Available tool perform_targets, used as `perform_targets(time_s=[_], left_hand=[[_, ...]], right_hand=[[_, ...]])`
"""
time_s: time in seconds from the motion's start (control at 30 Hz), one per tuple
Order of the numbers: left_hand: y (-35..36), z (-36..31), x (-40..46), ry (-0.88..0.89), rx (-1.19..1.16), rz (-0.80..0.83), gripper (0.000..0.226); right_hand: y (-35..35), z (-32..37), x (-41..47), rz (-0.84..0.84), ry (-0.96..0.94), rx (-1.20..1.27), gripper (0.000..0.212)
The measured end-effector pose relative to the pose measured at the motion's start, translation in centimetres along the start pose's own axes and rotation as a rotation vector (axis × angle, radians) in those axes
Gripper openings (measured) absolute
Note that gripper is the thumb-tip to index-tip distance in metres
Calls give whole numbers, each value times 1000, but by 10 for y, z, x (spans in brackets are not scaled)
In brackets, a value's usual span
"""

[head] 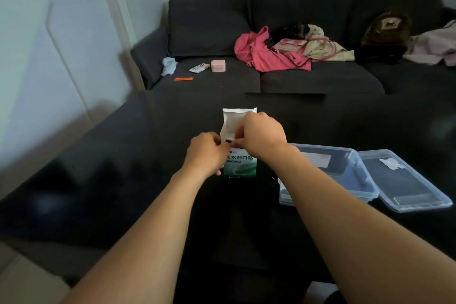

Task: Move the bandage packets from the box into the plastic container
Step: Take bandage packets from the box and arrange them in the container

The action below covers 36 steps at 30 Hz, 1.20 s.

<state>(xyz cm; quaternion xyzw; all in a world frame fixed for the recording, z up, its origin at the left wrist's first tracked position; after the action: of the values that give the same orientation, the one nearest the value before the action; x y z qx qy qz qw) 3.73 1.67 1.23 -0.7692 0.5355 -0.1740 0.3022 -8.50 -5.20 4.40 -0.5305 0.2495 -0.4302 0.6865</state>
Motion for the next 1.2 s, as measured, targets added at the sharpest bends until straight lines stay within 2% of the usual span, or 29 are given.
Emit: perform_targets(time_s=[0.07,0.2,0.37,0.63,0.93,1.07,1.13,1.2], left_hand=[[1,1,-1,-1,-38,5,17],[-1,-1,-2,18,-23,8,16],[-1,-1,-1,30,-11,-9,15],[-1,1,0,31,-55,-17,21],[-4,-4,0,-8,-55,-95,58],[-4,-4,1,34,-64,-137,51],[-5,-5,2,113,-75,-219,39],[-7,-7,0,198,-15,-310,41]], right_hand=[[0,0,5,39,3,26,7],[-1,-2,12,54,-17,5,26],[0,-8,16,55,-52,21,35],[5,-1,10,-3,-91,6,28],[-11,-5,9,-70,-125,139,11],[-13,-5,10,-63,-157,147,4],[-14,-4,11,-64,-164,149,5],[-18,-3,12,-59,-173,125,9]])
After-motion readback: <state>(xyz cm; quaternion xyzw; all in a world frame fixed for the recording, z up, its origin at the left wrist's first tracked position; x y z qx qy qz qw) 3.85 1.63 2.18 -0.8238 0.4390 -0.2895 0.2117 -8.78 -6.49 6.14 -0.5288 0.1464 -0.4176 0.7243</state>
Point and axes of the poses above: each hand's wrist, its own x-axis towards the middle knuckle, its own y-axis out of the palm, z = x × y, the point moved 3 cm from there along x, towards the middle knuckle, and after that the axes turned 6 degrees about z, right-handed, at the moved point
